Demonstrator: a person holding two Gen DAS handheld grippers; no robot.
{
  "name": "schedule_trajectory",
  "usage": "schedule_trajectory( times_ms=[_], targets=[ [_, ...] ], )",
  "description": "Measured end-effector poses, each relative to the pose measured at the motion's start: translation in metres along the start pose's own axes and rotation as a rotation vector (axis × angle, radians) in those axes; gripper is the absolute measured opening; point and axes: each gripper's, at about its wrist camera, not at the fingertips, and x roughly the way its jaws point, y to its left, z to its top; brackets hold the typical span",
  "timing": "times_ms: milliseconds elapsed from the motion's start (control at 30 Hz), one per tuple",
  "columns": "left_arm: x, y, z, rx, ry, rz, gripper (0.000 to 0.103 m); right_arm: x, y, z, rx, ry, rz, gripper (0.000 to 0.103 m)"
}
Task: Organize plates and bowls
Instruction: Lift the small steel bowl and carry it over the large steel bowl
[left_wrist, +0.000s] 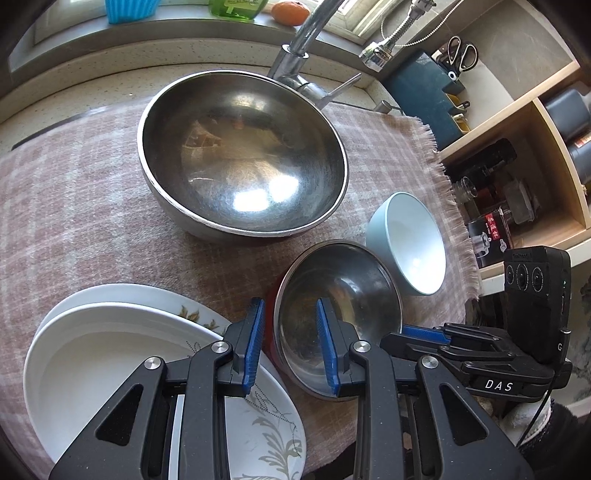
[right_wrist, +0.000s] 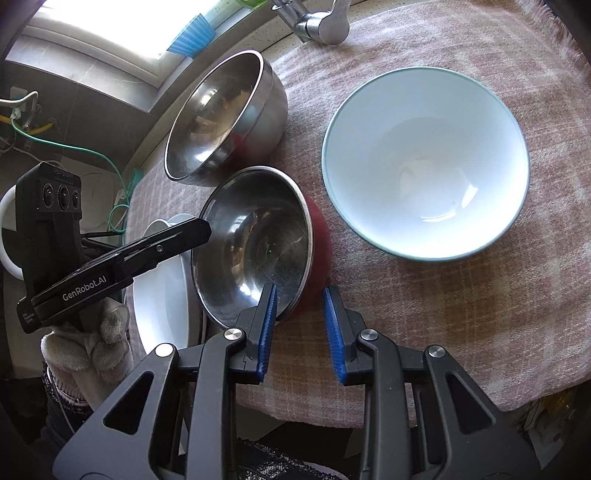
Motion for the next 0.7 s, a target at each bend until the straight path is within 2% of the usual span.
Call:
schedule_trajectory(
  times_ms=[133,200,700],
  targets=[
    [0.0013,-0.0021,-0.0001,0.007,0.002,-0.004,0.026,0.0024,0.0005,0.0004,-0.003,0.005,0.004,0.022],
    [0.0017,-0.003,-0.0008,0.015,0.002,0.001,0.023,0.0024,0.0004,0.0009,-0.004,0.003,0.003,0.022],
    [-0.002,-0.0103,-0.0058,0.026,-0.009,0.002,0.023,-0.0046,0.0008,-0.004,-0.005,0.007,0.0,0.021]
  ],
)
